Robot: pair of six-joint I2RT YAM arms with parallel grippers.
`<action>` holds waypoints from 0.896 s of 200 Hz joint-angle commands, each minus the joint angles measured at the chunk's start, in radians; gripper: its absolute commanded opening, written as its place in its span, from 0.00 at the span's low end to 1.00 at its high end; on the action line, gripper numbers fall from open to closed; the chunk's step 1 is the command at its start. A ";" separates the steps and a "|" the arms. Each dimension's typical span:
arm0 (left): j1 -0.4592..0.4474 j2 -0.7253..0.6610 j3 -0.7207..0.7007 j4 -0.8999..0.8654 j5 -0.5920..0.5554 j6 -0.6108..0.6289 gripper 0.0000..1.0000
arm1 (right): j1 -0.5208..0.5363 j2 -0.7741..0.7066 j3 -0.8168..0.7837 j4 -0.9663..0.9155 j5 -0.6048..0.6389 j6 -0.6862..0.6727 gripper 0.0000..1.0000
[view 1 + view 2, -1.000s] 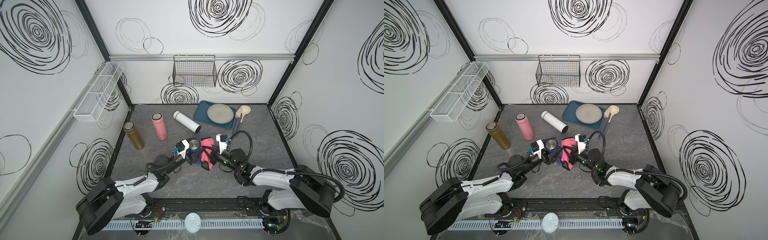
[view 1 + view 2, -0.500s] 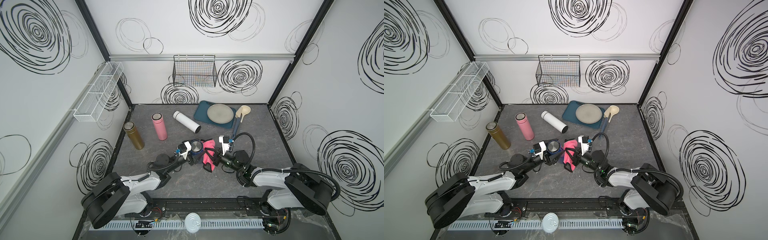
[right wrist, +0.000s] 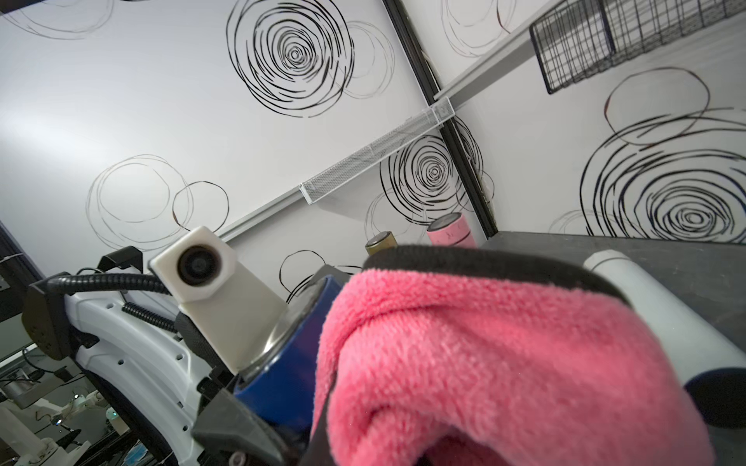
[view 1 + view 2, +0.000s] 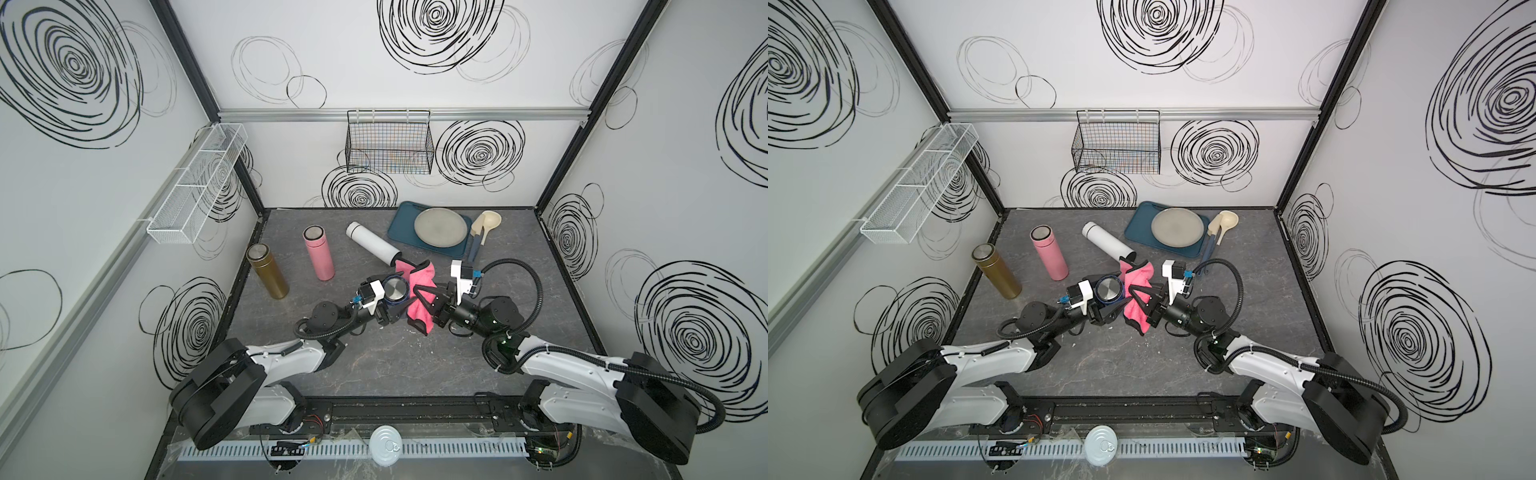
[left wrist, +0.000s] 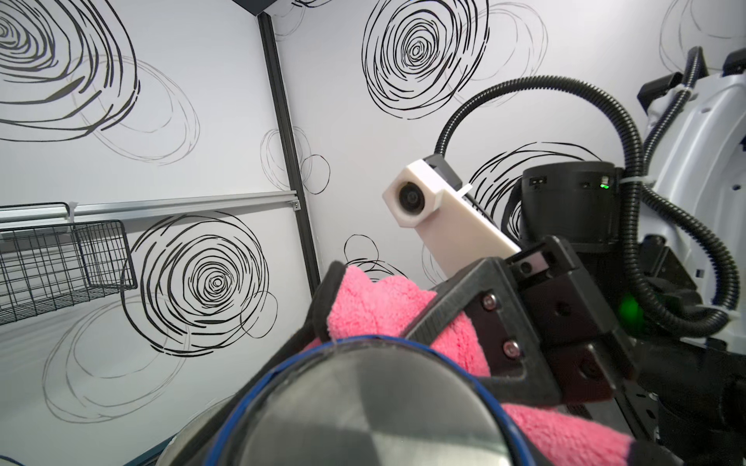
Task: Wipe the surface of the thermos
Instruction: Wipe the dirt from the surface of the thermos.
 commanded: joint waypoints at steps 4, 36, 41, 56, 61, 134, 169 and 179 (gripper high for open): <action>0.003 0.006 0.039 0.136 0.057 0.040 0.00 | -0.013 0.123 -0.072 0.078 -0.037 0.061 0.00; 0.006 0.009 0.044 0.130 0.129 0.065 0.00 | -0.019 0.109 -0.026 0.049 -0.094 0.042 0.00; 0.007 0.010 0.048 0.125 0.141 0.068 0.00 | -0.018 0.088 -0.009 0.025 -0.104 0.029 0.00; 0.016 0.005 0.059 0.090 0.195 0.086 0.00 | -0.016 0.019 0.039 -0.046 -0.124 -0.006 0.00; 0.019 0.004 0.063 0.077 0.212 0.089 0.00 | -0.014 -0.002 0.052 -0.064 -0.133 -0.016 0.00; 0.032 -0.011 0.108 -0.057 0.353 0.133 0.00 | 0.002 0.044 -0.047 0.018 -0.068 0.006 0.00; 0.032 -0.013 0.105 -0.061 0.366 0.136 0.00 | -0.012 0.073 -0.074 0.053 -0.093 0.041 0.00; 0.033 -0.015 0.104 -0.063 0.366 0.135 0.00 | -0.009 0.045 -0.052 0.016 -0.110 0.027 0.00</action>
